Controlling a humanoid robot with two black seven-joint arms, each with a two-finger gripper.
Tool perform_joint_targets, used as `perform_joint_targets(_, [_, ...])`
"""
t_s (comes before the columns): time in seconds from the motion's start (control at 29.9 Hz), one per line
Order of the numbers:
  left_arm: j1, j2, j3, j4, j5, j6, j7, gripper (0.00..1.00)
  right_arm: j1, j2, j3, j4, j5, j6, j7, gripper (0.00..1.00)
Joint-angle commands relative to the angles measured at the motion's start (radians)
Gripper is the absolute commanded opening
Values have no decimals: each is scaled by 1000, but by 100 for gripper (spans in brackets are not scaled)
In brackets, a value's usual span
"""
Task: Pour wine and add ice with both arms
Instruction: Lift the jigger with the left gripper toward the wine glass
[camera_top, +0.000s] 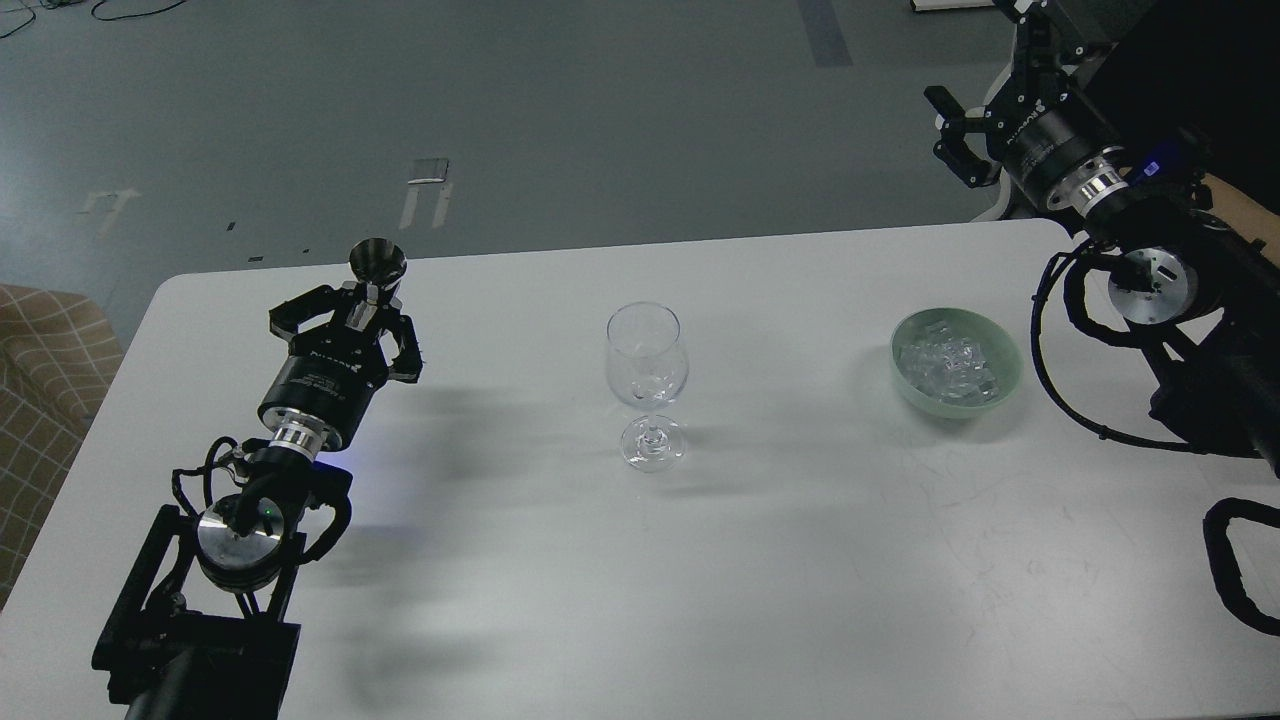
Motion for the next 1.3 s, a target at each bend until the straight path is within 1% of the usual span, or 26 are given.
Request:
perform_joint_targets(0.0, [14,8,29,-69,0,36,27,0,-1,0,0,0,0,0,0,100])
perform_joint_targets(0.07, [25,7,35,-103,0,54,56,0,-2,0,1,2,0,0,0,100])
perform_joint_targets(0.17, [37,-1,40,-141,0,73,85,0,-4,0,0,8,0,0,0,100])
perform_joint_targets(0.3, [54,-4,40,-175,0,93,105,0,-8,0,0,8,0,0,0,100])
perform_joint_targets(0.4, [66,-10,40,-213,0,117,133,0,-8,-1,0,8,0,0,0,100])
perform_joint_targets(0.53, [83,-16,49,-248,0,134,149,0,-10,-1,0,8,0,0,0,100])
perform_joint_targets(0.7, [89,-15,112,-285,0,185,150,0,-10,-1,0,8,0,0,0,100])
perform_joint_targets(0.77, [86,-16,116,-290,0,197,148,0,-8,-1,0,9,0,0,0,100])
perform_joint_targets(0.9, [70,-24,122,-293,2,249,143,0,-17,-1,3,14,0,0,0,100])
perform_joint_targets(1.27, [11,-25,127,-294,41,320,143,0,-20,-1,3,18,0,0,0,100])
